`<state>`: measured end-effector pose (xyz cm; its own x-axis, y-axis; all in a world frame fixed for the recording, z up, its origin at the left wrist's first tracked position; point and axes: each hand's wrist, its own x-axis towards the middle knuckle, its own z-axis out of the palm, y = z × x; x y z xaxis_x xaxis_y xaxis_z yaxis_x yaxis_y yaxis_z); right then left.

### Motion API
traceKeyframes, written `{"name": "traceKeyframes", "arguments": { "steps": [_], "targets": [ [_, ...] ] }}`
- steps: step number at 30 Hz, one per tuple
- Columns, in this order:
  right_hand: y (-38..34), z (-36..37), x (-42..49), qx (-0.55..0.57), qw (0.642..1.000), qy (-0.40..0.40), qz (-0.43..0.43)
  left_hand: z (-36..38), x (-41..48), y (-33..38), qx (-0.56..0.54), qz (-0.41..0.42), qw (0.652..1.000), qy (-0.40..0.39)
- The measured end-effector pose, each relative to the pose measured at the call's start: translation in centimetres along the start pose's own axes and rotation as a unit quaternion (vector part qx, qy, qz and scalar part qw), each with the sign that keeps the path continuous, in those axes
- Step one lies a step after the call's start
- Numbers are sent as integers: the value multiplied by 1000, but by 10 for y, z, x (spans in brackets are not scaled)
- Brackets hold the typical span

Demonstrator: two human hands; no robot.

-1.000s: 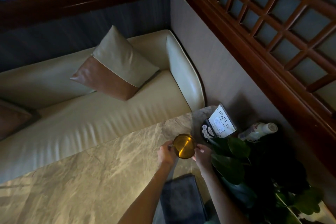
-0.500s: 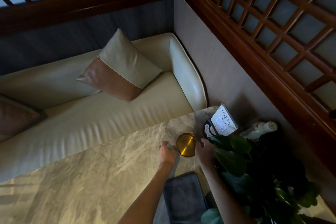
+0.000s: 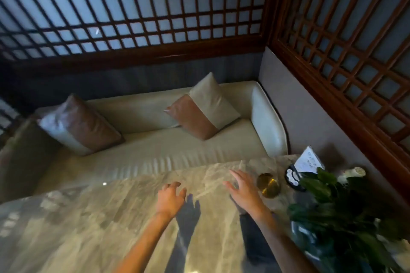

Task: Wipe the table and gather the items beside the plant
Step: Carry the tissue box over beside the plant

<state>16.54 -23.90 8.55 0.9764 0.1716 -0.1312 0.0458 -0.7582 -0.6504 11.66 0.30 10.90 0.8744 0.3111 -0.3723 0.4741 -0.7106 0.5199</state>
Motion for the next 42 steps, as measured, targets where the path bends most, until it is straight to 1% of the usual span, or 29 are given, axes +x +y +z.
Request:
{"name": "traceKeyframes", "arguments": {
  "steps": [2,6,9,12,15,18,21,23,25,27,28,30,33,36,39,42],
  "targets": [
    [-40,19,-26,33,999,-32,-1,-33,-31,-44,-28,-14,1000,6],
    [-114,77,-93,121,986,-108,39,-82,-95,-139,-70,-25,997,37],
    [-158,130,-156,167,973,-142,67,-104,-144,-218,-117,-49,992,22],
    [-195,180,-217,189,963,-169,88,-121,-196,-290,-140,-69,988,10],
    [-231,220,-261,194,956,-203,87,-142,-246,-352,-151,-93,984,27],
    [-262,255,-285,195,948,-239,83,-157,-285,-401,-167,-127,976,50],
    [-297,289,-295,178,940,-288,47,-174,-325,-444,-194,-183,957,112],
    [-322,309,-303,156,932,-326,16,-179,-356,-472,-222,-228,933,166],
    [-346,330,-311,152,926,-345,-3,-184,-382,-503,-244,-263,911,203],
    [-367,348,-326,152,920,-362,0,-188,-404,-537,-260,-298,891,222],
    [-376,357,-334,156,917,-367,1,-192,-414,-550,-261,-305,888,222],
    [-394,375,-341,152,913,-378,-10,-202,-424,-577,-270,-314,880,234],
    [-421,408,-341,118,911,-395,-23,-221,-428,-620,-305,-337,852,261],
    [-455,449,-341,102,912,-398,-9,-240,-421,-668,-326,-363,833,261],
    [-493,498,-344,91,905,-415,-9,-263,-406,-713,-326,-370,833,252],
    [-517,546,-355,43,899,-436,1,-279,-395,-738,-324,-382,839,213]
  ]
}}
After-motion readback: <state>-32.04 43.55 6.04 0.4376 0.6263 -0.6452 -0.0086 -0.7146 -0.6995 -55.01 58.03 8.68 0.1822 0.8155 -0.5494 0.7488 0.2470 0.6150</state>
